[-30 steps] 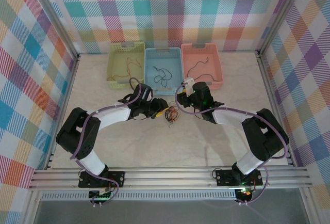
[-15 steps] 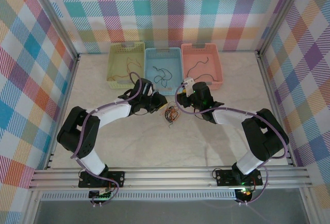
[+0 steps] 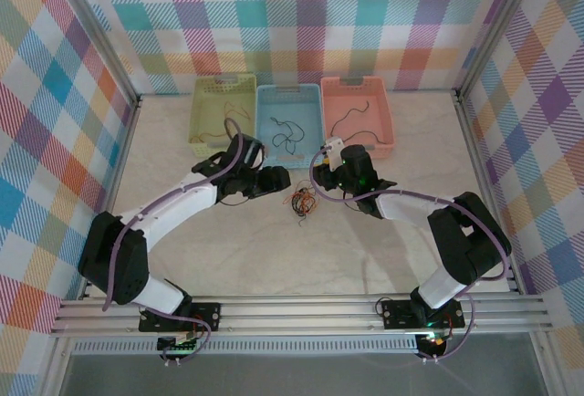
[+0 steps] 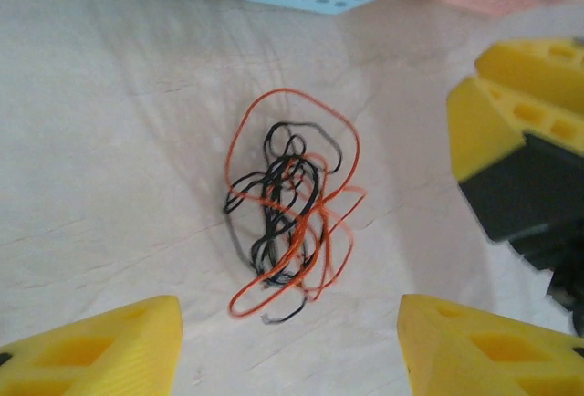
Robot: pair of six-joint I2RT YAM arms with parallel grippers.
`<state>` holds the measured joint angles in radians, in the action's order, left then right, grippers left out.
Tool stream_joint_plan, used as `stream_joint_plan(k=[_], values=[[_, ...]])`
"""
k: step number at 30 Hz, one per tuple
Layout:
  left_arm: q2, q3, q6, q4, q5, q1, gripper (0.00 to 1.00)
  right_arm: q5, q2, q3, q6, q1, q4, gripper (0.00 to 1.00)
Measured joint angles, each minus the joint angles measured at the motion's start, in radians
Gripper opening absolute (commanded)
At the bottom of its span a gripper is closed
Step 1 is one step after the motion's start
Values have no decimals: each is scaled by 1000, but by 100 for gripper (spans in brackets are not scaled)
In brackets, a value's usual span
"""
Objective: Untangle the cables
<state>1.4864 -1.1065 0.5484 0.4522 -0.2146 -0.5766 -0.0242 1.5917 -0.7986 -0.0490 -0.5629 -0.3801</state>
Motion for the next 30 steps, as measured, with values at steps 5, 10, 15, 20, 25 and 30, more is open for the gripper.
stream_joint_plan(k=[5, 10, 15, 20, 25, 30], values=[[41, -105, -175, 175, 52, -71, 66, 0, 0, 0, 0, 0, 0, 38], [103, -127, -293, 237, 51, -87, 66, 0, 0, 0, 0, 0, 0, 39], [197, -170, -364, 236, 36, -87, 66, 0, 0, 0, 0, 0, 0, 39], [268, -203, -399, 233, 12, -87, 62, 0, 0, 0, 0, 0, 0, 39], [295, -220, -412, 233, -2, -87, 46, 0, 0, 0, 0, 0, 1, 40], [304, -233, -411, 234, -4, -87, 22, 0, 1, 0, 0, 0, 4, 40]])
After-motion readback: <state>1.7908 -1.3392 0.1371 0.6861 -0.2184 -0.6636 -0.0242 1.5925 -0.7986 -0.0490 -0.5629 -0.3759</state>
